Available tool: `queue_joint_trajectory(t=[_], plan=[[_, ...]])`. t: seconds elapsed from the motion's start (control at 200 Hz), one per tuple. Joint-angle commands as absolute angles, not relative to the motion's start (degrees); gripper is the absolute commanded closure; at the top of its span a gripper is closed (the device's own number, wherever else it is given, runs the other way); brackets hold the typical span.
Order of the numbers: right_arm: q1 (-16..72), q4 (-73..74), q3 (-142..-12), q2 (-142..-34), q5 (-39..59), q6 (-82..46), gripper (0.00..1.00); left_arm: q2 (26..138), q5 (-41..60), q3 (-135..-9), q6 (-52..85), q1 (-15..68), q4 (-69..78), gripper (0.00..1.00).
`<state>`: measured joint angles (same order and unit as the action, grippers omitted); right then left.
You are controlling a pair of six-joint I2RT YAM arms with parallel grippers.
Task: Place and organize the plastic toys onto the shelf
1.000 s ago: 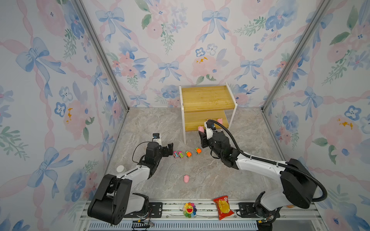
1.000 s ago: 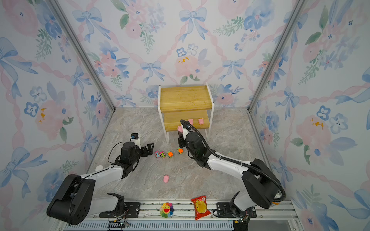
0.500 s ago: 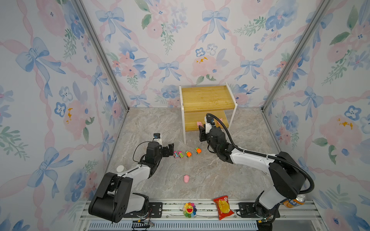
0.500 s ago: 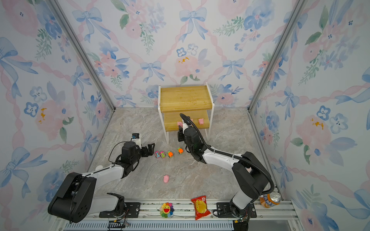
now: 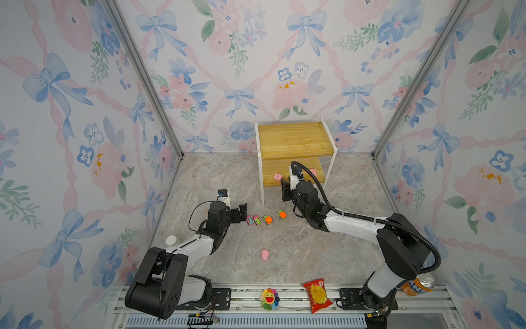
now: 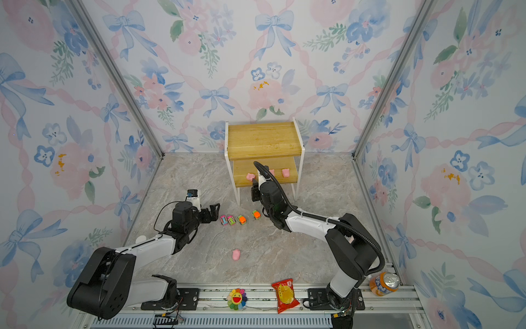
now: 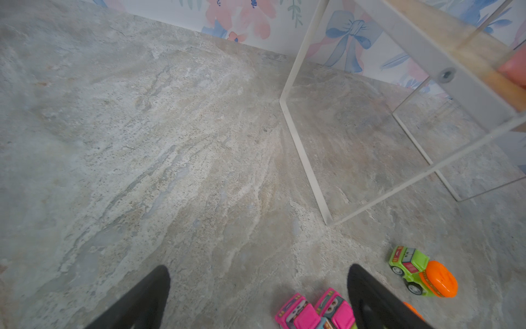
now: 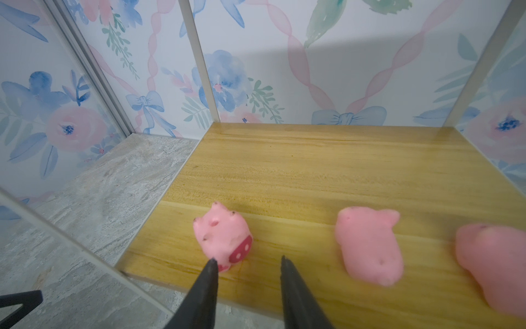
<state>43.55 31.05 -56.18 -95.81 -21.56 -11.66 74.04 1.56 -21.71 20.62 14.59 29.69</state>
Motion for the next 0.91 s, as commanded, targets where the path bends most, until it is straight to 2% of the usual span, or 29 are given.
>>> queue_joint_trajectory(t=[0.0,0.255,0.9], plan=[[43.4,34.7,-55.7,-95.5,-17.7,-10.7,0.57,73.0,1.7,-21.4,20.2,14.9,29.6,0.02],[41.6,37.0,-55.8,-97.8,-10.3,-9.9,0.5,73.0,1.6,-21.4,20.1,14.8,29.6,0.02],[38.4,34.1,-61.1,-101.9,-5.0,-6.5,0.51,72.3,0.8,-21.4,20.2,14.8,29.5,0.02]])
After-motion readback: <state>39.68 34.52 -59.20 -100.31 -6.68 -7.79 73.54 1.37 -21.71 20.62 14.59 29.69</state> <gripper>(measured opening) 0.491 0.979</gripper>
